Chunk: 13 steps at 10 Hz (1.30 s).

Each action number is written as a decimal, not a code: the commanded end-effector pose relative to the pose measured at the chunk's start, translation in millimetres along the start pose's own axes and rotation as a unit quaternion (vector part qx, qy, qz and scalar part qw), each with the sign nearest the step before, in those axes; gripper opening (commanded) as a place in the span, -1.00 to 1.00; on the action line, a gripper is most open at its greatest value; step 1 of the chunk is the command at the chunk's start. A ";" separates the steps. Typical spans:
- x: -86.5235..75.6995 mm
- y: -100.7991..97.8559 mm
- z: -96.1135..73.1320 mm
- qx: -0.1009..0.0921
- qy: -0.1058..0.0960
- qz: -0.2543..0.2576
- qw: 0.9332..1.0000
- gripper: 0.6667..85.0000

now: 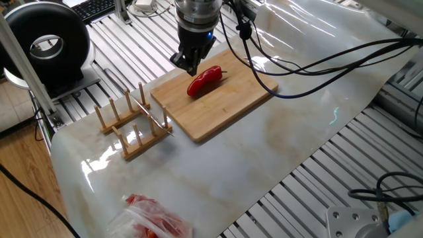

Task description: Chop the chili peppers

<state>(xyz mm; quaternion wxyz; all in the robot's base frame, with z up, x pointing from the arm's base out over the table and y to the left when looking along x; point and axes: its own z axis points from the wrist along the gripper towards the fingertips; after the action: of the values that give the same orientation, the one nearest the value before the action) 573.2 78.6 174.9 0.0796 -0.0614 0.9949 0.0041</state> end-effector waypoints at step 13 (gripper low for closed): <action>-3.4 10.9 0.4 -0.021 -0.005 0.016 1.000 -0.98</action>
<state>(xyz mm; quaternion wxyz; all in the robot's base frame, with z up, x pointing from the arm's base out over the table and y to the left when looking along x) 574.3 84.5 174.0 0.0814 -0.0534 0.9951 0.0146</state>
